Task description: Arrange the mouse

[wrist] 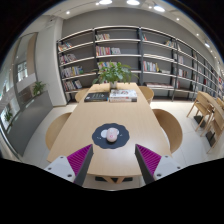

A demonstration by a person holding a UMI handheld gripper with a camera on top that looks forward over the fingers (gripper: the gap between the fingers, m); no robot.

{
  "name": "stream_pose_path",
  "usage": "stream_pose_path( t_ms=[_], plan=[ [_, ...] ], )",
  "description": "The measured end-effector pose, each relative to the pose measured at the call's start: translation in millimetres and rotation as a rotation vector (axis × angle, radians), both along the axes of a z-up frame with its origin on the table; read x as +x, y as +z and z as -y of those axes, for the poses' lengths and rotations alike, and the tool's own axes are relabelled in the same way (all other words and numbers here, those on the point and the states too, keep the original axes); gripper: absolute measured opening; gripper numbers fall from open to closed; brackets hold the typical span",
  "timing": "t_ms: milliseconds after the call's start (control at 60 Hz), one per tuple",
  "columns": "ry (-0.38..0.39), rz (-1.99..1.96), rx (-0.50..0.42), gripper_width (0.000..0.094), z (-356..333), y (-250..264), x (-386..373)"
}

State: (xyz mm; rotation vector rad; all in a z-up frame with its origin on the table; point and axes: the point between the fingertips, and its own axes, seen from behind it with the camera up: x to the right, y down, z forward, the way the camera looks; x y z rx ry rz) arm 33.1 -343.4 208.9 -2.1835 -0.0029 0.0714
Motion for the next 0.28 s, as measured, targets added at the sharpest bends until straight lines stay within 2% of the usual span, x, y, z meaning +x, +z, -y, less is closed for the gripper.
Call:
stream_pose_path(
  t_ms=[283],
  plan=[
    [0.003, -0.011, 0.010, 0.0851, -1.1, 3.1, -2.7]
  ],
)
